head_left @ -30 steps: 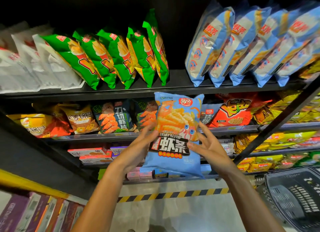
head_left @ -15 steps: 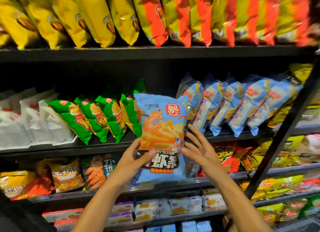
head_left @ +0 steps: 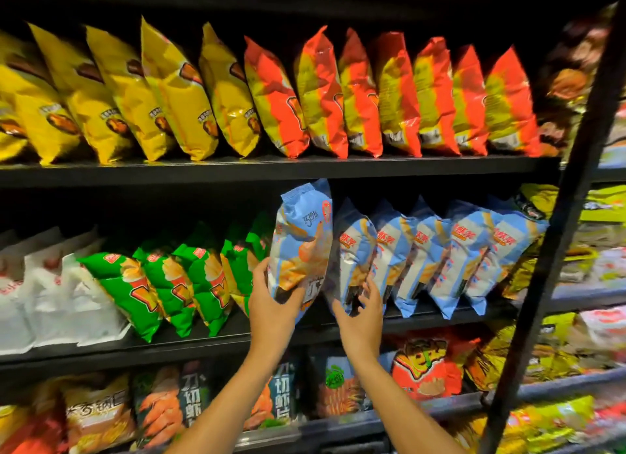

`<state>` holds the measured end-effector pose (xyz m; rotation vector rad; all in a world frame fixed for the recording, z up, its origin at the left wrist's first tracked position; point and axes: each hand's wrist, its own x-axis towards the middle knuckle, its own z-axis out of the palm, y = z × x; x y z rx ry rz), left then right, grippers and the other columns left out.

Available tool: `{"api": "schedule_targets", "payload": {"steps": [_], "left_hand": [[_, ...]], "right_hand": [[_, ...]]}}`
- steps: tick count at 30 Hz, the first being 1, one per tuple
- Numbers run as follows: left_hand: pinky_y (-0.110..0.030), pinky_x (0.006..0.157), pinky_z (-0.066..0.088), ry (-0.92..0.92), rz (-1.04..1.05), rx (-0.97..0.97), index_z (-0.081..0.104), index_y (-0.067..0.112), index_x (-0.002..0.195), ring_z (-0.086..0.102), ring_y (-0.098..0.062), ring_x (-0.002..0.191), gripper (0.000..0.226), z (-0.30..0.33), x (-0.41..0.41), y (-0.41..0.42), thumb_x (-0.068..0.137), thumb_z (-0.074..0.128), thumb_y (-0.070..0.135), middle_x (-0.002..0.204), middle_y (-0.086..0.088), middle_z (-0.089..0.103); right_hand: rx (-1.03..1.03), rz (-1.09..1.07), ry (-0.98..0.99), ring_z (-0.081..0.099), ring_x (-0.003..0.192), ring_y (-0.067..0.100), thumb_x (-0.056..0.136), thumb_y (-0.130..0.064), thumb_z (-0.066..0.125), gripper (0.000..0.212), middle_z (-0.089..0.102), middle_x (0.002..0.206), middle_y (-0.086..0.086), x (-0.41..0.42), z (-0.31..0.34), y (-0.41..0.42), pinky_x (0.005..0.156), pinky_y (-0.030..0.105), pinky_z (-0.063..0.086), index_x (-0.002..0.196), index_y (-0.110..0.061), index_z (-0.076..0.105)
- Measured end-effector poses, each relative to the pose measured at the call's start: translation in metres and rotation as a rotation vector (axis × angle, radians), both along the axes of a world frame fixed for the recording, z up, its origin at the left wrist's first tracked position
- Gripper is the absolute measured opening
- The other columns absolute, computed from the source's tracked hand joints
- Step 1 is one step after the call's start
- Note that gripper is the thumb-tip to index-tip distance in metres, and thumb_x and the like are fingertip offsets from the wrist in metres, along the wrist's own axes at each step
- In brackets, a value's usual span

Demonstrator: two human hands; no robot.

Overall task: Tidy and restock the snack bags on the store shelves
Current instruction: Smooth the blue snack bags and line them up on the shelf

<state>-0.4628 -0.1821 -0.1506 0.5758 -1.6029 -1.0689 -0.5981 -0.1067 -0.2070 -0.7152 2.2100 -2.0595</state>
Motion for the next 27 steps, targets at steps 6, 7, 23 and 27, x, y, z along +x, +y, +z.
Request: {"api": "schedule_targets", "payload": {"steps": [6, 7, 23, 27], "left_hand": [[-0.043, 0.1, 0.053, 0.006, 0.015, -0.075, 0.04, 0.034, 0.142, 0.058, -0.008, 0.125, 0.072, -0.008, -0.042, -0.006, 0.085, 0.084, 0.023, 0.137, 0.009, 0.057], [-0.043, 0.101, 0.053, 0.011, 0.011, -0.074, 0.038, 0.032, 0.145, 0.056, -0.007, 0.128, 0.075, -0.011, -0.048, -0.007, 0.086, 0.083, 0.021, 0.14, 0.009, 0.055], [-0.04, 0.129, 0.009, -0.273, 0.049, -0.383, -0.01, 0.025, 0.163, -0.011, -0.009, 0.158, 0.107, -0.049, -0.097, -0.039, 0.094, 0.069, 0.005, 0.17, 0.014, -0.016], [-0.041, 0.127, 0.005, -0.32, 0.062, -0.43, -0.017, 0.026, 0.162, -0.017, -0.01, 0.157, 0.11, -0.057, -0.102, -0.041, 0.094, 0.067, 0.007, 0.169, 0.013, -0.022]], "right_hand": [[0.086, -0.104, 0.078, 0.048, 0.14, 0.023, 0.094, -0.027, 0.074, 0.084, 0.031, 0.165, -0.005, -0.001, -0.022, -0.022, 0.082, 0.039, 0.057, 0.16, -0.029, 0.022], [0.085, -0.114, 0.085, 0.05, 0.139, 0.023, 0.095, -0.024, 0.074, 0.082, 0.032, 0.164, -0.005, -0.003, -0.024, -0.024, 0.08, 0.039, 0.057, 0.16, -0.027, 0.024], [-0.033, -0.133, 0.124, 0.062, 0.1, 0.005, 0.092, -0.028, 0.078, 0.076, 0.053, 0.142, -0.013, -0.011, -0.039, -0.027, 0.067, 0.01, 0.045, 0.153, -0.043, 0.034], [-0.028, -0.126, 0.11, 0.062, 0.098, 0.002, 0.092, -0.026, 0.078, 0.074, 0.053, 0.141, -0.011, -0.012, -0.04, -0.025, 0.059, 0.008, 0.047, 0.152, -0.039, 0.037]]}}
